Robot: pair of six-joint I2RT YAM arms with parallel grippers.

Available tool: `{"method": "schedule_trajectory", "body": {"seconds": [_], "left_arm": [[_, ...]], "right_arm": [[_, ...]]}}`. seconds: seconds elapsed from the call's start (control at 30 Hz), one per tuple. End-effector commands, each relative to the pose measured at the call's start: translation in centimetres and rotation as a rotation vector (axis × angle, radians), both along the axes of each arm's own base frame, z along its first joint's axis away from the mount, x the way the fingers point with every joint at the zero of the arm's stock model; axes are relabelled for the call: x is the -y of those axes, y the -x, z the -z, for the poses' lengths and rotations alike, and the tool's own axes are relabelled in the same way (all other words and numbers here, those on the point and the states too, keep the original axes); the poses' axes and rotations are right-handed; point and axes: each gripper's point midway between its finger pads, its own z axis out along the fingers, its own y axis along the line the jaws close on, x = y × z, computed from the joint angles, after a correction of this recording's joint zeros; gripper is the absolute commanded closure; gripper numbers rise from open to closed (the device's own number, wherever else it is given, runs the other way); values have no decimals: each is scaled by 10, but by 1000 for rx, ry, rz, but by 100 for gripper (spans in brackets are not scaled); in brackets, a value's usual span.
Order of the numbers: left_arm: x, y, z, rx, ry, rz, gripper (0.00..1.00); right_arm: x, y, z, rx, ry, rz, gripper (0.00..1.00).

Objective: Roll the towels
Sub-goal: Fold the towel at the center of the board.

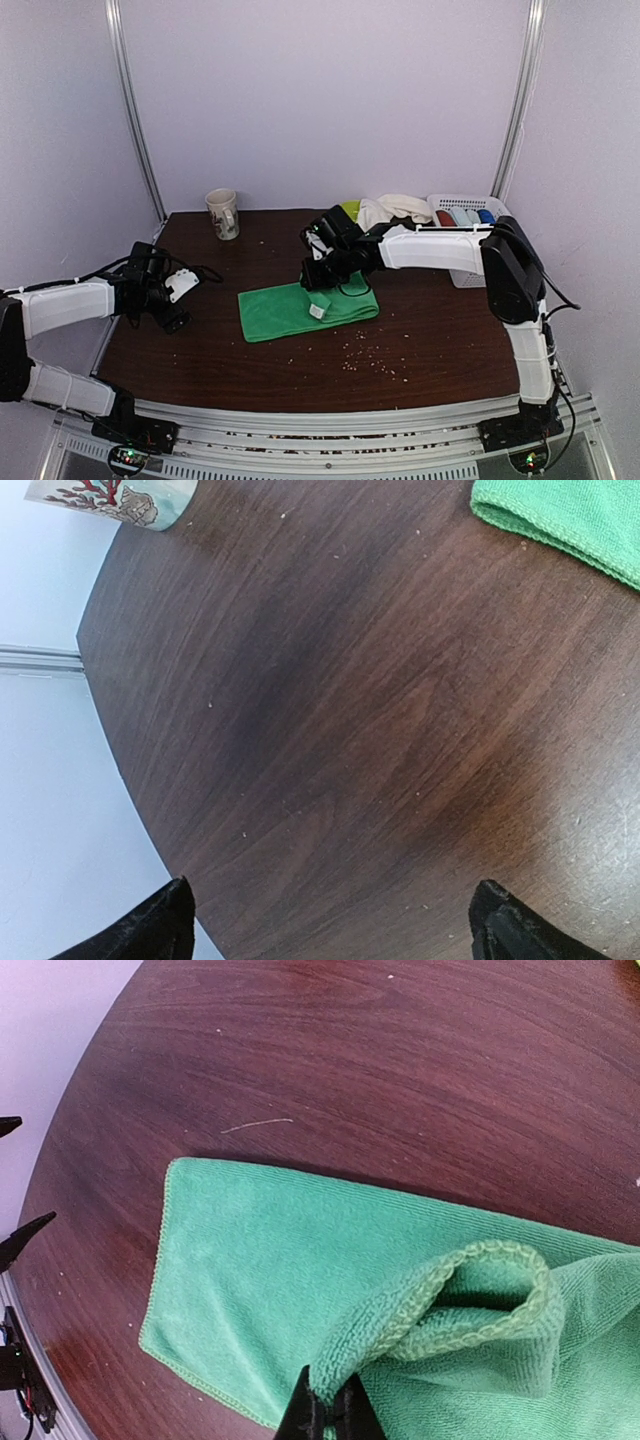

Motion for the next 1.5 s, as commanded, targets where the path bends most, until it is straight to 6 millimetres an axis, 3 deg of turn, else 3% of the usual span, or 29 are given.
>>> {"method": "schedule_trajectory", "body": {"seconds": [0.0, 0.2, 0.53, 0.8, 1.03, 1.3, 1.43, 1.47], "left_arm": [[2, -7, -8, 40, 31, -9, 2], [3, -8, -10, 45, 36, -7, 2], [4, -7, -9, 41, 39, -4, 2], [5, -10, -9, 37, 42, -3, 2], [5, -11, -10, 34, 46, -6, 2], [7, -11, -10, 30, 52, -1, 2], [9, -13, -9, 24, 63, 0, 2], [10, -14, -9, 22, 66, -1, 2]], "right_arm": [[-29, 1, -7, 5, -49, -20, 100], [-56, 8, -7, 0, -76, -52, 100], [-81, 23, 0, -24, -89, -99, 100], [-91, 29, 7, -43, -89, -120, 100], [-110, 31, -3, -40, -135, -134, 100], [-119, 37, 16, -64, -125, -146, 99], [-137, 51, 9, -89, -200, -210, 80], [-144, 56, 2, -97, -239, -236, 65]]}}
